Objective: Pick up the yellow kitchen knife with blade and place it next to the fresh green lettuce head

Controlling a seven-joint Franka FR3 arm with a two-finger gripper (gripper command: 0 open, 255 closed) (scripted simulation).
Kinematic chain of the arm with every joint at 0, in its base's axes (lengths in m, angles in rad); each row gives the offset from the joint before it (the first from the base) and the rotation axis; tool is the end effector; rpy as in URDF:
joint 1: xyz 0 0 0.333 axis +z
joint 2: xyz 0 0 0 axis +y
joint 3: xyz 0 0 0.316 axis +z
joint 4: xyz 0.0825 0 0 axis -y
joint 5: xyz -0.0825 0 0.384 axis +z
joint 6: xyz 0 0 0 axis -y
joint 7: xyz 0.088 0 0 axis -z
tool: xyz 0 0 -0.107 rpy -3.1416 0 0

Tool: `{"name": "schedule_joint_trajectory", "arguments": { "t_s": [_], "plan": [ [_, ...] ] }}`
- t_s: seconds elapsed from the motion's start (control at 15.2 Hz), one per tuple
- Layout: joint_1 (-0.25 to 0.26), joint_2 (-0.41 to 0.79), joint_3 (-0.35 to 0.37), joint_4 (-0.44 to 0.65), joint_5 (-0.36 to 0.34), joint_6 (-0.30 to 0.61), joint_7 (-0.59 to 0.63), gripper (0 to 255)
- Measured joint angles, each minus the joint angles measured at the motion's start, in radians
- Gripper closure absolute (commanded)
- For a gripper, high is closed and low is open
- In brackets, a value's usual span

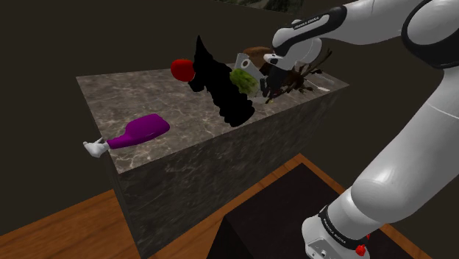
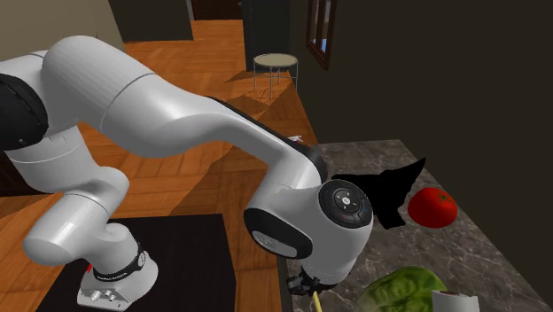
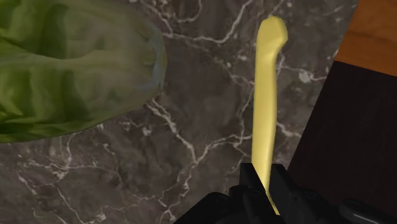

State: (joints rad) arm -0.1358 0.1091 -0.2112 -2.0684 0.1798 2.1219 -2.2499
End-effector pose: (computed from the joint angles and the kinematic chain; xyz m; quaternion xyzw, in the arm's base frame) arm 0.5310 -0.1817 0.3770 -0.6181 -0.7831 -0.0545 0.0422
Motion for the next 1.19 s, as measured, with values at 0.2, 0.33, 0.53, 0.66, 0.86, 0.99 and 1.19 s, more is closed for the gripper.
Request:
{"name": "schedule_joint_trajectory", "arguments": {
  "t_s": [0.2, 0.33, 0.53, 0.66, 0.86, 0.99, 1.19],
  "plan": [
    [0.000, 0.013, 0.001, -0.016, 0.009, 0.036, -0.008, 255],
    [-0.002, 0.027, 0.001, -0.022, 0.017, 0.061, -0.020, 255],
    [-0.002, 0.046, 0.003, -0.031, 0.025, 0.090, -0.023, 255],
    [-0.001, 0.046, 0.004, -0.037, 0.026, 0.099, -0.025, 255],
    [-0.001, 0.045, 0.004, -0.038, 0.026, 0.098, -0.024, 255],
    [-0.001, 0.047, 0.004, -0.044, 0.026, 0.098, -0.026, 0],
    [-0.001, 0.049, 0.004, -0.050, 0.025, 0.097, -0.025, 0]
  ]
}}
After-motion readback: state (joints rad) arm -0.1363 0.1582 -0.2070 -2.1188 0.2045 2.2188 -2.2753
